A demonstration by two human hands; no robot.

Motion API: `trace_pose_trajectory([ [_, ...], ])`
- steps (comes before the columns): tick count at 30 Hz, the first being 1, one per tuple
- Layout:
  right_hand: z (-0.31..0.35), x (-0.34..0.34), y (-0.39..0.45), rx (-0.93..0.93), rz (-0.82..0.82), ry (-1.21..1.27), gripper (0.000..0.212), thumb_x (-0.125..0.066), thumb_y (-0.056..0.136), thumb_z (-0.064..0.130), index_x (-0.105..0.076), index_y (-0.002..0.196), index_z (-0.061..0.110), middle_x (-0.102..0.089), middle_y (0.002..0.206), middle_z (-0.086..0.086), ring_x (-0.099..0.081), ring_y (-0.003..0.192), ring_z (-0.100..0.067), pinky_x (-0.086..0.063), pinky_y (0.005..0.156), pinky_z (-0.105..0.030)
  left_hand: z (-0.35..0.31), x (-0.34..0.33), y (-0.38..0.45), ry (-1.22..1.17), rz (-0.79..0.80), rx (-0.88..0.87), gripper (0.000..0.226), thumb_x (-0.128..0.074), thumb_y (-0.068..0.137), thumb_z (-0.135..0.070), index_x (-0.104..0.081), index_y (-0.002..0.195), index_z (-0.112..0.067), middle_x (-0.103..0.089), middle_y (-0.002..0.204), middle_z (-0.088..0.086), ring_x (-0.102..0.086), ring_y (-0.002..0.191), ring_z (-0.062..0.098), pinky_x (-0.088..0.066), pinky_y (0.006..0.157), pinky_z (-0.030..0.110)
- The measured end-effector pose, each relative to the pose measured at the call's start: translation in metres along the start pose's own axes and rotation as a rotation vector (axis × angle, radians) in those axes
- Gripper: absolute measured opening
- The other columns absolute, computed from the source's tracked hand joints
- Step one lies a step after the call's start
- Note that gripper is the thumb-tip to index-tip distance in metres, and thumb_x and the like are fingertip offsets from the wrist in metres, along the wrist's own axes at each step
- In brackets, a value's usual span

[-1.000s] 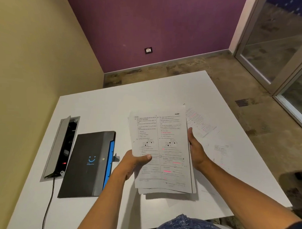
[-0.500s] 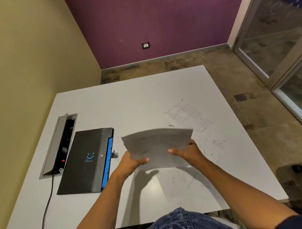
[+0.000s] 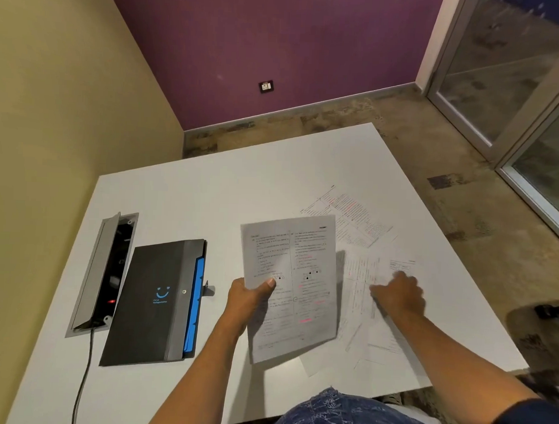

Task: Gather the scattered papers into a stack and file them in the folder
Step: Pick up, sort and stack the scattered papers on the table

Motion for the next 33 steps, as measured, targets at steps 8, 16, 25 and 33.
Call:
trace_pose_trajectory([
  [8, -0.073, -0.01, 0.008, -0.265, 0.001, -0.133, 0.116, -0.089, 0.065, 0.053, -0.03, 0.149, 0.0, -0.041, 0.143, -0.026, -0.046, 0.131, -0.044, -0.043, 0.108, -0.053, 0.005, -0.003, -0.003, -0.065, -0.006, 0.051, 0.022, -0.076, 0.091, -0.02, -0.07, 0.111, -0.014, -0.077, 0.097, 0.006, -0.074, 0.084, 0.018, -0.056, 0.055, 0.016],
  [16, -0.066, -0.008, 0.015, -0.255, 0.015, -0.093, 0.075, -0.086, 0.068, 0.034, -0.049, 0.127, 0.007, -0.056, 0.126, -0.02, -0.056, 0.118, -0.04, -0.048, 0.098, -0.048, 0.003, 0.0, -0.001, -0.078, -0.019, 0.063, 0.023, -0.076, 0.09, -0.024, -0.07, 0.111, -0.017, -0.079, 0.097, 0.006, -0.075, 0.089, 0.024, -0.058, 0.062, 0.024],
  [25, -0.068, -0.003, 0.028, 0.011, 0.117, 0.212, 0.029, -0.079, 0.073, 0.011, -0.06, 0.094, 0.01, -0.069, 0.095, -0.009, -0.065, 0.082, -0.028, -0.056, 0.073, -0.04, 0.008, 0.006, 0.006, -0.078, -0.012, 0.075, 0.028, -0.076, 0.09, -0.027, -0.07, 0.114, -0.016, -0.08, 0.097, 0.006, -0.075, 0.094, 0.029, -0.06, 0.069, 0.032],
  [33, -0.033, 0.037, 0.026, 0.169, 0.152, 0.699, 0.021, -0.084, 0.084, 0.016, -0.078, 0.103, 0.016, -0.079, 0.103, -0.007, -0.075, 0.093, -0.028, -0.058, 0.094, -0.05, 0.008, 0.004, 0.009, -0.093, -0.022, 0.103, 0.021, -0.073, 0.093, -0.02, -0.067, 0.113, -0.016, -0.076, 0.098, 0.006, -0.073, 0.086, 0.021, -0.055, 0.056, 0.021],
])
Point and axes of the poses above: each hand's wrist, its own y-axis towards the middle knuckle, its own x-axis out of the back of the hand, z = x × y, the point moved 7 cm from there along y, towards the middle knuckle
